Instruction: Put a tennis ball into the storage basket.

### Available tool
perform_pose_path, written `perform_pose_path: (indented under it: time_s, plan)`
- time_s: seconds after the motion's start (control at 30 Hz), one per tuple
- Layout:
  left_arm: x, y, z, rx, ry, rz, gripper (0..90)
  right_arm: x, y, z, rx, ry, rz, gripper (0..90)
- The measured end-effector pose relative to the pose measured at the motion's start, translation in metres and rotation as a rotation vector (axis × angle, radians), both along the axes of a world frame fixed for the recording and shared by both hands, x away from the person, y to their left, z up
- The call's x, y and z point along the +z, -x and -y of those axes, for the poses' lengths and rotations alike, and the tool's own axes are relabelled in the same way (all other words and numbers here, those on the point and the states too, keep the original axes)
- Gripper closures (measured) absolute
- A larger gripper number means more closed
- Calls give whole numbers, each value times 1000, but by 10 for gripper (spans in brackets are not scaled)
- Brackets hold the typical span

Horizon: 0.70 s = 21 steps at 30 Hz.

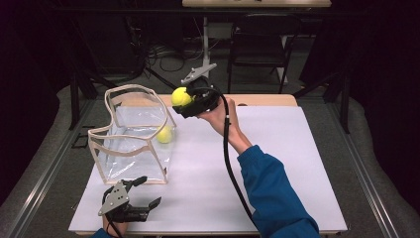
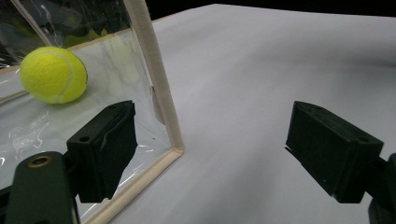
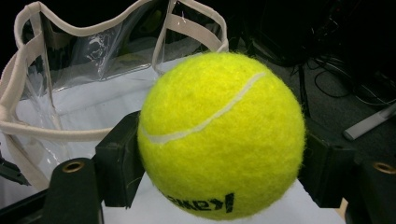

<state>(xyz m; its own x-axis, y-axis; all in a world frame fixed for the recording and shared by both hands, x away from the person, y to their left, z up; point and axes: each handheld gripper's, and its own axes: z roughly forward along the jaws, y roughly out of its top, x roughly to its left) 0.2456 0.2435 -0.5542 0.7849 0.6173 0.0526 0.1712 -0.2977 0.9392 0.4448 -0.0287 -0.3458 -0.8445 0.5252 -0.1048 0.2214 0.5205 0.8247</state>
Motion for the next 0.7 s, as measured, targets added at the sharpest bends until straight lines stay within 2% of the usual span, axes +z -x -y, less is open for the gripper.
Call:
perform_pose_path:
  time_s: [0.7]
  plan:
    - [0, 0, 0, -6, 5, -2, 161, 4, 1, -13, 14, -18, 26, 260]
